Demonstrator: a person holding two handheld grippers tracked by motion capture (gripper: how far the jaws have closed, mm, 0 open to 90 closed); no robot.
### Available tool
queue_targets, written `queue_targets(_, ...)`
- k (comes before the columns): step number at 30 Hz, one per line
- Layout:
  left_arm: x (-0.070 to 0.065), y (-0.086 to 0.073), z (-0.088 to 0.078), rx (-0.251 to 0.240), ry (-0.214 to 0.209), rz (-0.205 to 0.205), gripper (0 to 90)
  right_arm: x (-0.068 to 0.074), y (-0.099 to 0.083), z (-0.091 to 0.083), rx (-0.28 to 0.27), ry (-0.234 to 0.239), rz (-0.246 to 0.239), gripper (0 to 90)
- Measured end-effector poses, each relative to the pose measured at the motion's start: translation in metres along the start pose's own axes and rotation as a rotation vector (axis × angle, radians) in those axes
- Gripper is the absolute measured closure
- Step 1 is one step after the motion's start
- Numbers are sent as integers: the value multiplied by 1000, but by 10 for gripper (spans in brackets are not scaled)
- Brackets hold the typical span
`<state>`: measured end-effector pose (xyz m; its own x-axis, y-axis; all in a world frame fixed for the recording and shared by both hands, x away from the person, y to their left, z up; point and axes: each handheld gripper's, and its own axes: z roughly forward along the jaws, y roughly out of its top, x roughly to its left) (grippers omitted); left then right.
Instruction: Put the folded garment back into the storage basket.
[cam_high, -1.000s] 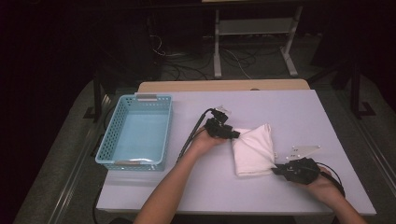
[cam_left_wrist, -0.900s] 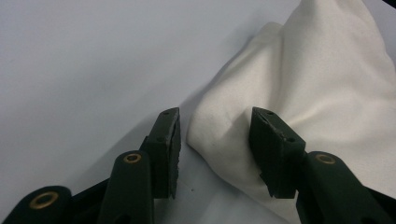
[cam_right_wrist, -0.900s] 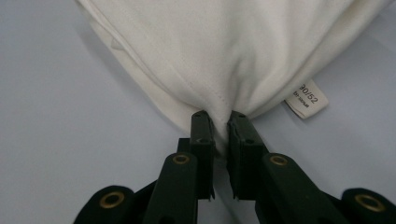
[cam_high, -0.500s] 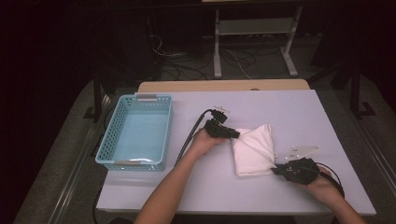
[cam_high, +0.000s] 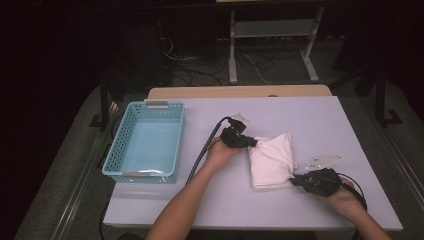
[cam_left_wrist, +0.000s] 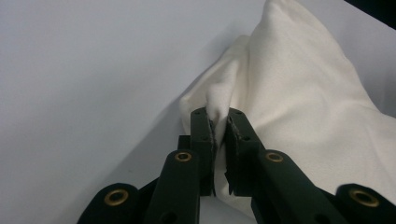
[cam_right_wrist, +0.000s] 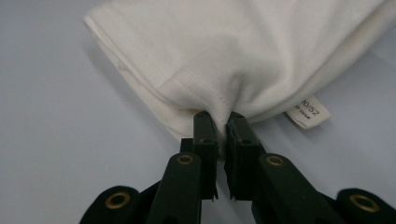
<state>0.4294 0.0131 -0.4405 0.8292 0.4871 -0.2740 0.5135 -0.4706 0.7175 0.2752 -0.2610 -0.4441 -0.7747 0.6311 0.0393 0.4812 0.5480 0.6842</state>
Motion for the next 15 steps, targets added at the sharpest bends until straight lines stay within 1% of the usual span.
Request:
queue_targets(4,-1,1,-3,-3,-2,6,819,-1,3,-3,-40,20,14,826)
queue_targets(8,-3,4,-6,-8,-1,16,820,-1,5,-6,-63,24,18,826)
queue_targets(11,-6,8,-9,-15,-5,22,820,-2,7,-9,-98,40,26,826)
queue_targets(15,-10,14,-15,-23,-10,35,822,-1,11,-10,-122,53,17,826)
